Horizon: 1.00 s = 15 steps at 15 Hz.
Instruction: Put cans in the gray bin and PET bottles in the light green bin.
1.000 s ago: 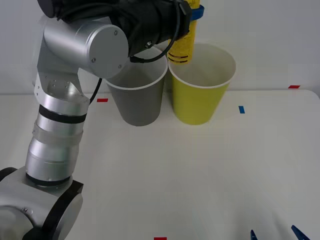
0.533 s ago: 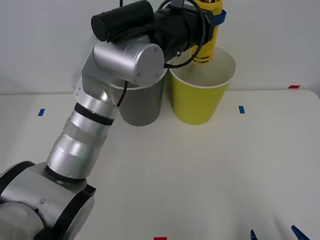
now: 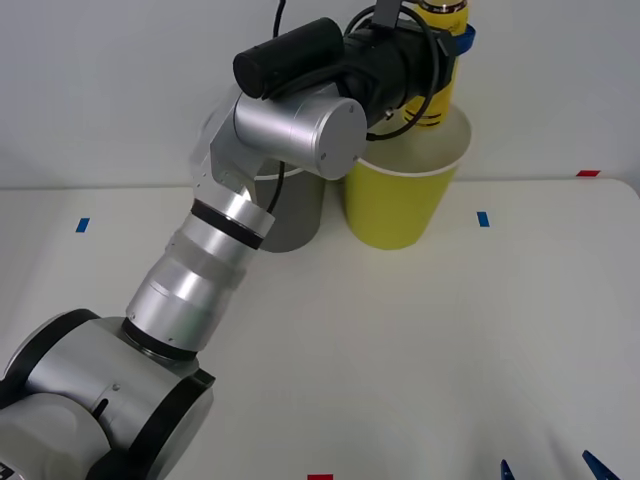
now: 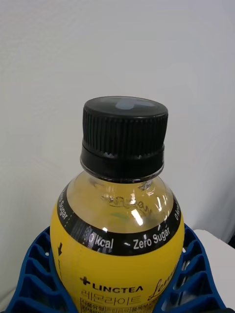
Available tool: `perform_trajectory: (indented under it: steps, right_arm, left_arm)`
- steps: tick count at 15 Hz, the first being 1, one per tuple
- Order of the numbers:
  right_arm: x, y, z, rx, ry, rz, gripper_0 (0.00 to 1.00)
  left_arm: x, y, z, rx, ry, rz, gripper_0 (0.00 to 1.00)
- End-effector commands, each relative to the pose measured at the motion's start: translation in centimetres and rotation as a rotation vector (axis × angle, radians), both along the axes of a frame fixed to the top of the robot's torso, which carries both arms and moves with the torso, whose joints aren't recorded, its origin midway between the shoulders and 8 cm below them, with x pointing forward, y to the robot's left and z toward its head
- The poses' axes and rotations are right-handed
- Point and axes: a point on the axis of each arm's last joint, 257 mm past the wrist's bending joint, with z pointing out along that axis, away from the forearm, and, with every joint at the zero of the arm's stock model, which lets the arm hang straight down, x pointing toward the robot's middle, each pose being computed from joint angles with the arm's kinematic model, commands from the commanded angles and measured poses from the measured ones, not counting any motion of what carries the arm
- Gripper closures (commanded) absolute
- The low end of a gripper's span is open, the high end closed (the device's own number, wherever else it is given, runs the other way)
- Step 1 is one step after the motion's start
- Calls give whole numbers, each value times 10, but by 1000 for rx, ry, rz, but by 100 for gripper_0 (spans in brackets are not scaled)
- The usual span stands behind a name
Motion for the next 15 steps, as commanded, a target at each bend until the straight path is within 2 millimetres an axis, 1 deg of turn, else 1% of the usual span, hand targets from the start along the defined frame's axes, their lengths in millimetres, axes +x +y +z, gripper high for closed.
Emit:
perform_trajectory:
  steps: [1, 2, 3, 5, 7, 8, 9, 13, 15]
  right_arm:
    - [0, 0, 0, 0, 0, 0, 7]
    - [0, 0, 0, 0, 0, 0, 7]
    - [0, 0, 0, 0, 0, 0, 7]
    - [0, 0, 0, 0, 0, 0, 7]
    - [0, 0, 0, 0, 0, 0, 7]
    - [0, 0, 0, 0, 0, 0, 7]
    - [0, 0, 0, 0, 0, 0, 7]
    - [0, 0, 0, 0, 0, 0, 7]
    - [0, 0, 0, 0, 0, 0, 6]
  left_arm:
    - [1, 1, 0, 20, -18, 6, 92]
    - [1, 1, -1, 26, -21, 7, 65]
    - [1, 1, 0, 27, -24, 8, 0]
    - [1, 1, 0, 28, -25, 8, 0]
    - [-3, -2, 3, 10, -13, -10, 0]
    - [-6, 1, 2, 32, -2, -17, 0]
    - [-12, 6, 6, 58, 10, -28, 0]
    - [-30, 39, 12, 164, 63, -51, 0]
    - [-44, 64, 15, 228, 69, -41, 0]
